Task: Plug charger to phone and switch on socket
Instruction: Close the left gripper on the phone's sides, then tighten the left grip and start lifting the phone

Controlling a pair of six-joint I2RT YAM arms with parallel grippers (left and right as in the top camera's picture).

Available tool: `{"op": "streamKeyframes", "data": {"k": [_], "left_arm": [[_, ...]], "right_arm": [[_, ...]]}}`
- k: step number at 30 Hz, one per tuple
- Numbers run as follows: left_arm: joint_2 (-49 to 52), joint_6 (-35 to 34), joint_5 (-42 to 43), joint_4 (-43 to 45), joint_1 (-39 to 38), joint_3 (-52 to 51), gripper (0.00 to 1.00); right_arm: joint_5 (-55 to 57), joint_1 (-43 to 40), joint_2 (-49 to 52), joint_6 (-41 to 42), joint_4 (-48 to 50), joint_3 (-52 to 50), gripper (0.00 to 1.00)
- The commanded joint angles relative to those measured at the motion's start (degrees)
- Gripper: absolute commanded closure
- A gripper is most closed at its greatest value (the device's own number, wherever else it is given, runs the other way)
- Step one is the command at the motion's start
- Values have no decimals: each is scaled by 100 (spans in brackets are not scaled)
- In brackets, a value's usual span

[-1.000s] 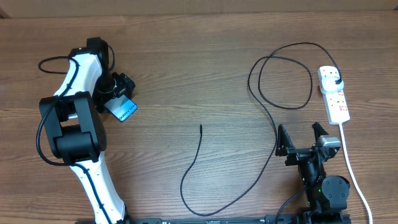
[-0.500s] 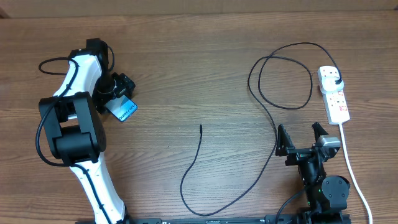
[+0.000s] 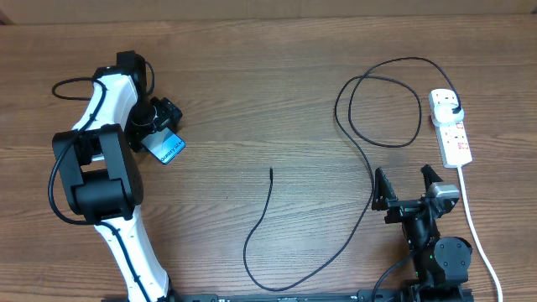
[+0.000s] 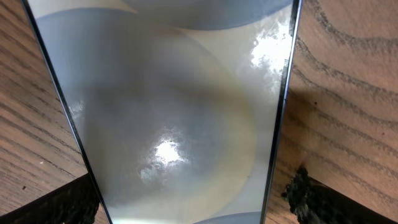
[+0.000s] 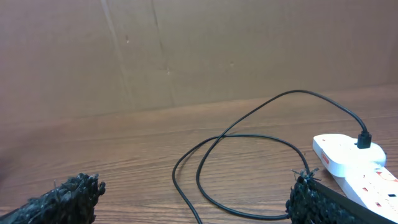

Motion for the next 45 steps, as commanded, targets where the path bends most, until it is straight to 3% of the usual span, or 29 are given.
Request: {"op": "streamKeyframes", "data": {"k": [1, 45], "left_arm": [[151, -4, 31, 125, 118, -192, 0], [151, -101, 179, -63, 149, -192, 0]], "right_arm": [[39, -20, -52, -26, 26, -61, 0], [37, -20, -52, -26, 26, -61, 0]]}}
